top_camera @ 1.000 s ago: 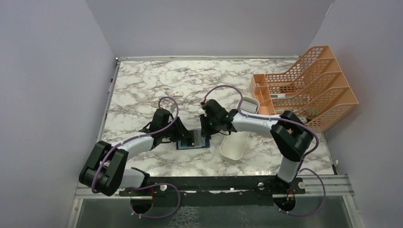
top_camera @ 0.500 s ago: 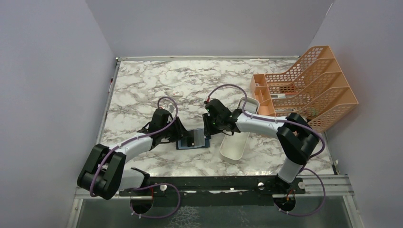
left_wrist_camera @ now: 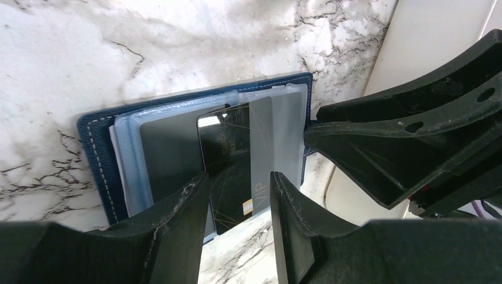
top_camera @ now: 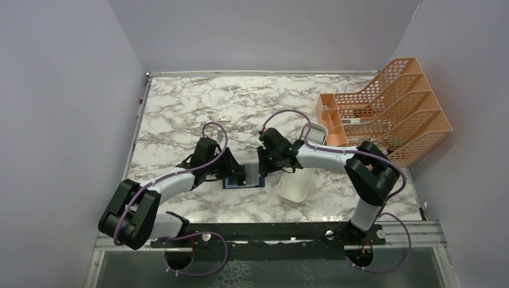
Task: Put the credit cards into the card holder
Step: Insert the credit card into the card holder.
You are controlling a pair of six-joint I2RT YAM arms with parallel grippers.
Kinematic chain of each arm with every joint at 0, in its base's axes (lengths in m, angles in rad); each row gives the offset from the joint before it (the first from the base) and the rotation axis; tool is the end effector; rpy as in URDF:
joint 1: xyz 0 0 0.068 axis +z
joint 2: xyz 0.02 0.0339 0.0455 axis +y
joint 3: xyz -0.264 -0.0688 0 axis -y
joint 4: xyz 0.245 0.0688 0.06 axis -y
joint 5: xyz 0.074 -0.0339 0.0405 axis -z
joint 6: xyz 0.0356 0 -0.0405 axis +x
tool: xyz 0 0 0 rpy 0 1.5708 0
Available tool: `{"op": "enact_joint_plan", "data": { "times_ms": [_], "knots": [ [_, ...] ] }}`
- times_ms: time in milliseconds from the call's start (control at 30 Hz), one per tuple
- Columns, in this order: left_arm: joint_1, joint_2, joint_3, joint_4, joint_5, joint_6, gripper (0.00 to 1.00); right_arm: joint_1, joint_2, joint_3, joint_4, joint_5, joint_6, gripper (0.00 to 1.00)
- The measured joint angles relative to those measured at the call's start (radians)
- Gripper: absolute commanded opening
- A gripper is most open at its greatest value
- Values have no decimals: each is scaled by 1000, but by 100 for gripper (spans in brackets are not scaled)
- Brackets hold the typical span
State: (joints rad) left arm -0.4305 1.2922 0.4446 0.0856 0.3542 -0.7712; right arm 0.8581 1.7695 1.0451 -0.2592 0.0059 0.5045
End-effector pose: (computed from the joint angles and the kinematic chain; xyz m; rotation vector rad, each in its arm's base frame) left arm 0.2059 -0.1081 0.1492 -0.2344 2.4887 -0.9710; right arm 0.2330 0.2693 0.1636 -0.4617 2.5975 0.4963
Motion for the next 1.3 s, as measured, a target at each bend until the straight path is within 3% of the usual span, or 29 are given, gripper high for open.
{"op": "enact_joint_plan", "data": {
  "times_ms": [967,1300],
  "knots": [
    [-122,67,23,93,-5,-42,45,-3,13,0,14,-10,0,34],
    [-128,-28,39,-9,-71,-32,50,-3,-21,15,-31,29,18,38]
  ]
}}
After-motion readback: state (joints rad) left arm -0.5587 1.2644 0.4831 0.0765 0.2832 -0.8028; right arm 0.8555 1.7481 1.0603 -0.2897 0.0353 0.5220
